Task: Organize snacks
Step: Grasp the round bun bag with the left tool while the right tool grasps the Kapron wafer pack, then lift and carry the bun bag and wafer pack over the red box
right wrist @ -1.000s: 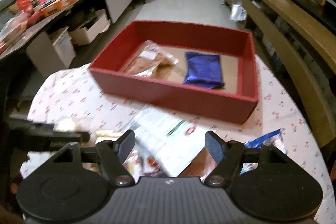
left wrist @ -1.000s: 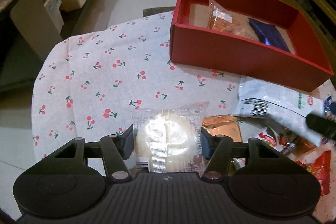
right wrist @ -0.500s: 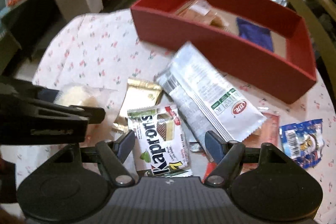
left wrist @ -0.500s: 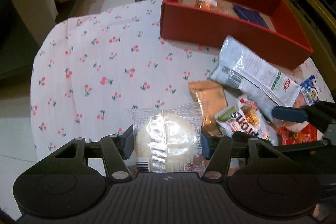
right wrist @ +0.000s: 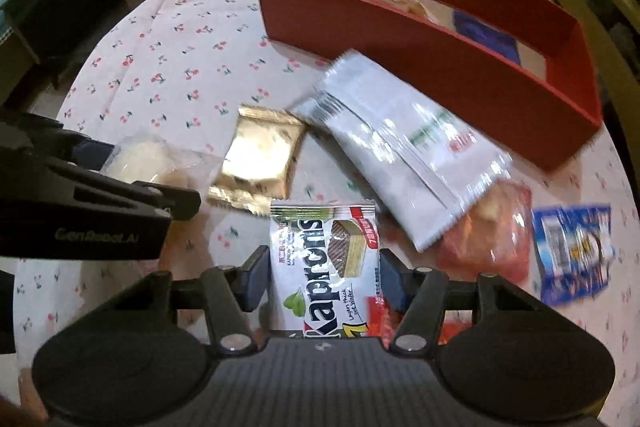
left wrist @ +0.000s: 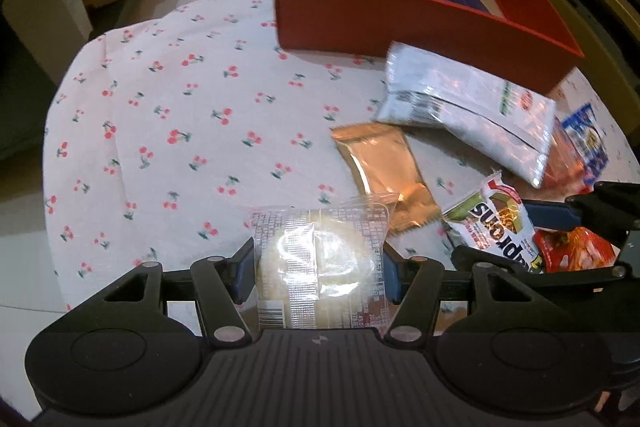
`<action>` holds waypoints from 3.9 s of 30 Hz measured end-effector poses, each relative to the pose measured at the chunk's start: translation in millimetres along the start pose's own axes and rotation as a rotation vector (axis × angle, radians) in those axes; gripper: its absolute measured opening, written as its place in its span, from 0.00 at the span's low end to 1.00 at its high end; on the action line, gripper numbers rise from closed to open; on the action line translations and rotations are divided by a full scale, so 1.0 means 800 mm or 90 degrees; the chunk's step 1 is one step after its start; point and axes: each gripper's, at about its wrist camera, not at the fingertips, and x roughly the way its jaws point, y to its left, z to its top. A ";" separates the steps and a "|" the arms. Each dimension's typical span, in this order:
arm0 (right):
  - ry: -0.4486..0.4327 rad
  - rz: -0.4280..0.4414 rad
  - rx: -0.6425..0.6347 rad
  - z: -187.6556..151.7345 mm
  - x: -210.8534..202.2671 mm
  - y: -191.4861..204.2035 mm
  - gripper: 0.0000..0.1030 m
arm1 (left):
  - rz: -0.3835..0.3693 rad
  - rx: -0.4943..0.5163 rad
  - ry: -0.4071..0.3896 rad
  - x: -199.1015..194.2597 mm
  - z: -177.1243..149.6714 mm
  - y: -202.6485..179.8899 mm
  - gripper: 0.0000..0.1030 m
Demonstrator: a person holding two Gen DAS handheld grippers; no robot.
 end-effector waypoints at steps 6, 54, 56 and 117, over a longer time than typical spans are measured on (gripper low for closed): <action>-0.001 -0.003 0.056 -0.034 -0.016 -0.014 0.61 | -0.002 0.024 0.000 -0.010 -0.024 -0.015 0.64; -0.134 0.018 0.121 -0.040 -0.098 -0.032 0.61 | 0.067 0.040 -0.077 -0.076 -0.023 -0.058 0.64; -0.150 0.019 0.129 -0.035 -0.105 -0.035 0.61 | 0.063 0.047 -0.090 -0.079 -0.015 -0.061 0.64; -0.217 -0.062 0.248 0.136 -0.032 -0.173 0.61 | 0.058 0.050 -0.177 0.013 0.209 -0.098 0.63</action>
